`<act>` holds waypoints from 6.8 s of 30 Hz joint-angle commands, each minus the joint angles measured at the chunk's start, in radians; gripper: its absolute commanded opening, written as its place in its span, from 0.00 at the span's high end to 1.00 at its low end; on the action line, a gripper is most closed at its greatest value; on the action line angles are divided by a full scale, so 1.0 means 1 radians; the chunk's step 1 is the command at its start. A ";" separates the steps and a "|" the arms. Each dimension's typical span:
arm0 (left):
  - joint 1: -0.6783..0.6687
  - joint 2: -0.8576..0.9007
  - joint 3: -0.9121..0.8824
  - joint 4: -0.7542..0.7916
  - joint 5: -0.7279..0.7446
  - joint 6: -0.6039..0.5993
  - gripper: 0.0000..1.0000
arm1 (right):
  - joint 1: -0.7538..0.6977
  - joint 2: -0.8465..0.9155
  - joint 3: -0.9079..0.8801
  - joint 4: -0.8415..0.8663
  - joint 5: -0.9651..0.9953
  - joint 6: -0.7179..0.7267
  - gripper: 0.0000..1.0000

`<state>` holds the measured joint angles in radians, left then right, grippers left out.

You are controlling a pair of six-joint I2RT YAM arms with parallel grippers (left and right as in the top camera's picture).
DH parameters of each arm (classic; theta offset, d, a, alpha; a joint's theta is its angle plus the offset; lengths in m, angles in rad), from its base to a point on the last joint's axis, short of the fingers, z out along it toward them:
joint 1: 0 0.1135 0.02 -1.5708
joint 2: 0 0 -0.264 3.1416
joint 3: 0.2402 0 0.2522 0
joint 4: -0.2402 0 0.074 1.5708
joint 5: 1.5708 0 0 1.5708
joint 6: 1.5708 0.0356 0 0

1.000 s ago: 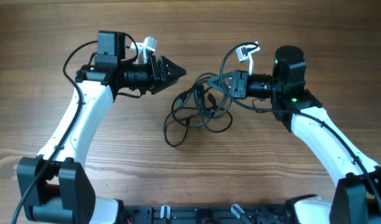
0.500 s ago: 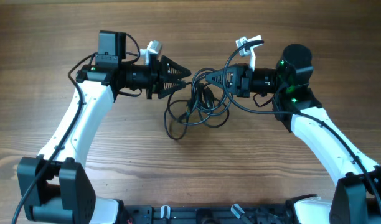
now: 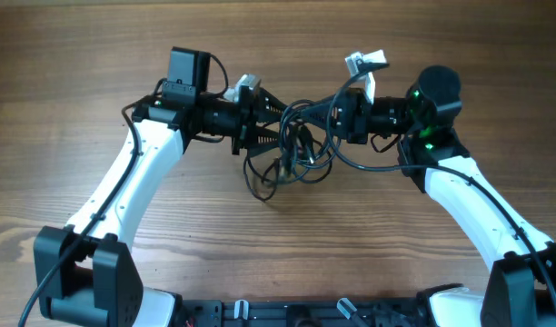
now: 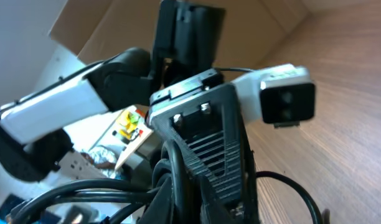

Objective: Untangle cables

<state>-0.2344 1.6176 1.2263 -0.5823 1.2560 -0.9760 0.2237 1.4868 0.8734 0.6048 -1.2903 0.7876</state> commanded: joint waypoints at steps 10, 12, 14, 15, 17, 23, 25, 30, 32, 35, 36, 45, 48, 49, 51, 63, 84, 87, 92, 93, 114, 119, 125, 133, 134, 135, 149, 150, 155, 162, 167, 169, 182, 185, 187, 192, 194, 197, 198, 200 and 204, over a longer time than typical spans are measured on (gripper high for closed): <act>-0.006 -0.013 0.018 0.000 0.124 -0.114 0.50 | -0.001 0.002 0.008 -0.028 -0.069 -0.347 0.92; -0.006 -0.013 0.018 0.000 0.124 -0.124 0.46 | -0.001 0.002 0.008 -0.062 -0.068 -0.401 0.91; 0.003 -0.013 0.018 0.032 0.090 -0.123 0.43 | -0.002 0.002 0.008 -0.105 -0.047 -0.450 0.92; 0.007 -0.013 0.018 0.040 0.066 -0.110 0.43 | -0.002 0.002 0.008 -0.127 -0.023 -0.470 0.92; 0.019 -0.013 0.018 0.052 -0.053 -0.066 0.44 | -0.002 0.002 0.008 -0.162 0.036 -0.508 0.94; 0.026 -0.013 0.018 0.034 -0.221 -0.064 0.46 | -0.002 0.002 0.008 -0.173 0.064 -0.582 0.95; 0.026 -0.013 0.018 0.033 -0.219 -0.087 0.46 | -0.002 0.002 0.008 -0.172 0.033 -0.637 0.95; 0.058 -0.013 0.018 0.033 -0.172 -0.087 0.45 | -0.002 0.002 0.008 -0.173 -0.079 -0.816 0.95; 0.084 -0.013 0.018 0.033 -0.119 -0.087 0.43 | -0.002 0.002 0.008 -0.172 -0.103 -0.876 0.96; 0.116 -0.013 0.018 0.032 -0.063 -0.086 0.42 | -0.002 0.002 0.008 -0.172 -0.110 -0.929 0.96; 0.121 -0.013 0.018 0.026 -0.040 -0.086 0.41 | -0.002 0.002 0.008 -0.172 -0.111 -0.946 0.96; 0.052 -0.013 0.018 -0.043 0.037 -0.085 0.43 | -0.002 0.002 0.008 -0.169 -0.137 -0.996 0.96; 0.031 -0.013 0.018 -0.046 0.038 -0.079 0.43 | -0.002 0.002 0.008 -0.169 -0.137 -0.998 0.96; 0.022 -0.013 0.018 -0.058 0.037 -0.079 0.43 | -0.002 0.002 0.008 -0.169 -0.137 -0.998 0.96; 0.005 -0.013 0.018 -0.080 0.037 -0.079 0.43 | -0.002 0.002 0.008 -0.169 -0.137 -0.998 0.96; -0.084 -0.013 0.018 -0.089 -0.011 -0.052 0.46 | -0.002 0.002 0.008 -0.173 -0.108 -1.009 0.96; -0.051 -0.013 0.018 -0.089 -0.670 -0.048 0.96 | -0.002 0.002 0.008 -0.233 -0.195 -0.846 0.91; -0.023 -0.013 0.018 -0.089 -0.699 -0.049 0.96 | -0.002 0.002 0.008 -0.299 -0.192 -0.796 0.89; 0.053 -0.013 0.018 -0.101 -0.660 -0.049 0.96 | -0.002 0.002 0.008 -0.508 -0.178 -0.793 0.92; 0.070 -0.013 0.018 -0.107 -0.659 -0.049 0.96 | -0.002 0.002 0.008 -0.537 -0.178 -0.800 0.94; 0.511 -0.013 0.018 -0.206 -0.520 0.006 0.96 | -0.002 0.002 0.002 -1.122 0.112 -1.253 0.96; 0.486 -0.013 0.018 -0.281 -0.512 0.050 0.83 | -0.002 0.002 0.002 -0.970 -0.202 -1.255 0.95; 0.422 -0.013 0.018 -0.352 -0.363 0.050 0.43 | 0.002 0.002 0.002 -0.565 -0.213 -1.054 0.96; 0.260 -0.013 0.018 -0.343 -0.322 0.049 0.40 | -0.018 0.002 0.002 -0.293 0.109 -0.604 0.96; 0.246 -0.013 0.018 -0.333 -0.316 0.049 0.38 | -0.018 0.002 0.002 -0.290 0.089 -0.638 0.96; 0.224 -0.013 0.018 -0.304 -0.302 0.048 0.34 | -0.018 0.002 0.002 -0.288 0.028 -0.725 0.96; 0.121 -0.013 0.018 -0.133 -0.294 -0.058 0.36 | -0.008 0.002 0.002 -0.283 -0.333 -1.392 0.96; 0.109 -0.013 0.018 -0.131 -0.294 -0.057 0.35 | -0.008 0.002 0.002 -0.283 -0.333 -1.395 0.95; 0.066 -0.013 0.018 -0.131 -0.241 -0.057 0.34 | -0.008 0.002 0.002 -0.288 -0.333 -1.416 0.95; 0.019 -0.013 0.018 -0.131 -0.199 -0.053 0.33 | -0.008 0.014 0.002 -0.294 -0.333 -1.416 0.95; -0.039 -0.013 0.018 -0.123 -0.202 -0.053 0.32 | -0.008 0.028 0.002 -0.315 -0.333 -1.445 0.96; -0.062 -0.013 0.018 -0.123 -0.218 -0.053 0.32 | -0.008 0.028 0.002 -0.318 -0.333 -1.445 0.95; -0.142 -0.013 0.018 -0.153 -0.226 -0.022 0.53 | -0.008 0.028 0.002 -0.317 -0.333 -1.443 0.96; -0.163 -0.013 0.018 -0.159 -0.232 -0.006 0.50 | -0.008 0.028 0.002 -0.317 -0.333 -1.442 0.95; -0.168 -0.013 0.018 -0.170 -0.236 0.004 0.51 | -0.008 0.028 0.002 -0.317 -0.333 -1.442 0.95; -0.169 -0.013 0.018 -0.233 -0.248 0.045 0.59 | -0.008 0.028 0.002 -0.317 -0.333 -1.442 0.96; -0.169 -0.013 0.018 -0.256 -0.250 0.064 0.65 | -0.008 0.028 0.002 -0.317 -0.333 -1.442 0.95; -0.169 -0.013 0.018 -0.280 -0.251 0.101 0.83 | -0.008 0.028 0.002 -0.317 -0.333 -1.442 0.96; -0.169 -0.013 0.018 -0.280 -0.252 0.106 0.92 | -0.008 0.028 0.002 -0.317 -0.333 -1.442 0.96; -0.165 -0.013 0.018 -0.278 -0.255 0.105 0.96 | -0.008 0.028 0.002 -0.318 -0.333 -1.439 0.95; -0.095 -0.013 0.018 -0.270 -0.274 0.105 0.96 | -0.008 0.028 0.002 -0.326 -0.333 -1.439 0.95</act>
<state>-0.3817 1.5936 1.2407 -0.8566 0.9817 -0.8982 0.2134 1.5101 0.8661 0.2848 -1.5600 -0.6308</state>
